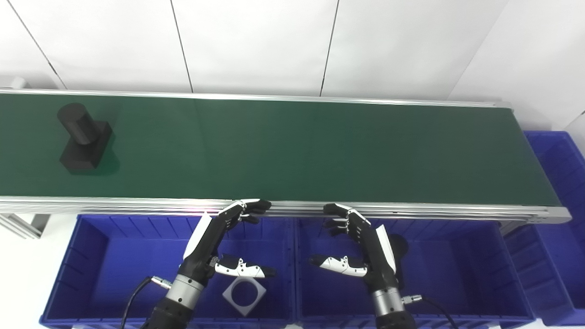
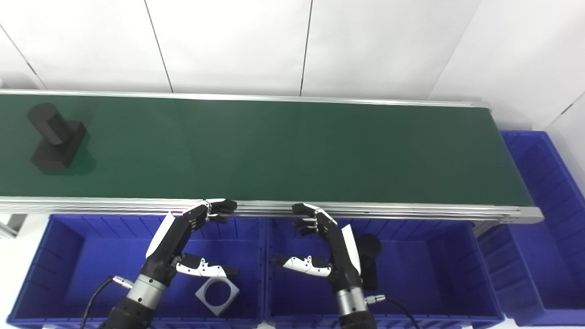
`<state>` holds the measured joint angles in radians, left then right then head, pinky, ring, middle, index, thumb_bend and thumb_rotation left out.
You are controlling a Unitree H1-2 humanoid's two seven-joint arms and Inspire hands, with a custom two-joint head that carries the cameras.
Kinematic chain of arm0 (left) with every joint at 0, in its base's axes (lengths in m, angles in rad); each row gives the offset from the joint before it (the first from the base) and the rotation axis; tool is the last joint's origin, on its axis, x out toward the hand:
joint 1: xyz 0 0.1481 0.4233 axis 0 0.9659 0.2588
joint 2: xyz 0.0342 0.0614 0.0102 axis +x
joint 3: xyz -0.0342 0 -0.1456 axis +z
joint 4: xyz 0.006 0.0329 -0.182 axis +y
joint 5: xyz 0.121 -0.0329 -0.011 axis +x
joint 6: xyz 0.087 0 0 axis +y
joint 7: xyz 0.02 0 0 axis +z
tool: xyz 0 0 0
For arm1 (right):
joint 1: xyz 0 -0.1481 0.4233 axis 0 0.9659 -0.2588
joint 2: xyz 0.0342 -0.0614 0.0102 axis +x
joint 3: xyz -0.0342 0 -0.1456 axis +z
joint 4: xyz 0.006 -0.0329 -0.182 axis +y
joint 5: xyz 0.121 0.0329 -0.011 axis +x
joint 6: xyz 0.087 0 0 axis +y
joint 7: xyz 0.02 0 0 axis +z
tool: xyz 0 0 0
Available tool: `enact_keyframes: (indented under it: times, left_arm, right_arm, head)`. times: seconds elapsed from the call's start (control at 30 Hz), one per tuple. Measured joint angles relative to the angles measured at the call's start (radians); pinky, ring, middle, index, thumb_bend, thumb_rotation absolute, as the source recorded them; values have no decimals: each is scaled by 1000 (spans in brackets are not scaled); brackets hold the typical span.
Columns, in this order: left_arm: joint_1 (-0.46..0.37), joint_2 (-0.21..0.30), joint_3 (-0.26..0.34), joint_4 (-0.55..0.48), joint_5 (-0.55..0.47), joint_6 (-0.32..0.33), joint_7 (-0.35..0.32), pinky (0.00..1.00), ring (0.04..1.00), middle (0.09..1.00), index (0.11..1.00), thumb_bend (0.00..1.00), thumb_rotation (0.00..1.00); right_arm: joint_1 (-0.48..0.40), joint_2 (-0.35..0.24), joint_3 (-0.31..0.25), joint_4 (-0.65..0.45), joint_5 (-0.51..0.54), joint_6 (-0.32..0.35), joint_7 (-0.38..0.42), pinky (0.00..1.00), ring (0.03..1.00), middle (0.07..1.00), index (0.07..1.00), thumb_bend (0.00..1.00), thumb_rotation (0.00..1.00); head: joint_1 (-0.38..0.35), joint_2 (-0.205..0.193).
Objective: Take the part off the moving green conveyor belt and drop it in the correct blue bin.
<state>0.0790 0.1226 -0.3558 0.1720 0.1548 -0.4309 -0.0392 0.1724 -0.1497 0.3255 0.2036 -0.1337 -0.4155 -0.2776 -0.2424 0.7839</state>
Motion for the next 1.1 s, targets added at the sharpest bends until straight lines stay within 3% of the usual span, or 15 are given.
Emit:
enact_keyframes:
  times: [0.2,0.3,0.43,0.5,0.53,0.63,0.8,1.1]
  left_arm:
    - [-1,0,-3,13,0,0,2,675,756,764,730,875,86]
    - [-1,0,-9,19,0,0,5,683,758,764,727,880,89]
    - [-4,-3,-25,50,1,0,18,667,747,762,724,888,93]
    - [-4,-2,-47,67,13,0,44,657,738,757,723,887,105]
    - [-5,-2,-57,74,23,0,55,655,735,756,723,886,110]
    - [-13,-2,-96,102,44,0,101,648,726,747,716,888,120]
    - [-36,-3,-153,152,62,-1,167,647,725,744,711,892,130]
    - [-63,0,-231,200,61,-1,248,638,725,756,726,886,116]
  right_arm:
    - [0,0,2,5,-2,0,-4,571,642,750,724,1000,383]
    - [0,-3,2,9,1,0,-5,573,645,752,727,1000,376]
    - [0,-13,2,30,17,0,-2,565,646,759,733,1000,387]
    - [0,-23,5,51,20,0,-4,571,646,759,730,1000,382]
    - [2,-29,6,58,23,0,-5,573,646,759,730,1000,379]
    - [2,-39,4,79,39,0,-5,579,646,760,727,1000,371]
    - [1,-40,-14,114,75,-1,13,583,649,758,724,1000,359]
    - [0,-39,-60,151,93,-1,63,574,640,746,712,1000,366]
  head:
    - [8,-6]
    - [32,-29]
    - [116,-104]
    - [117,-104]
    - [142,-130]
    - [164,-152]
    - [238,-222]
    - [276,-268]
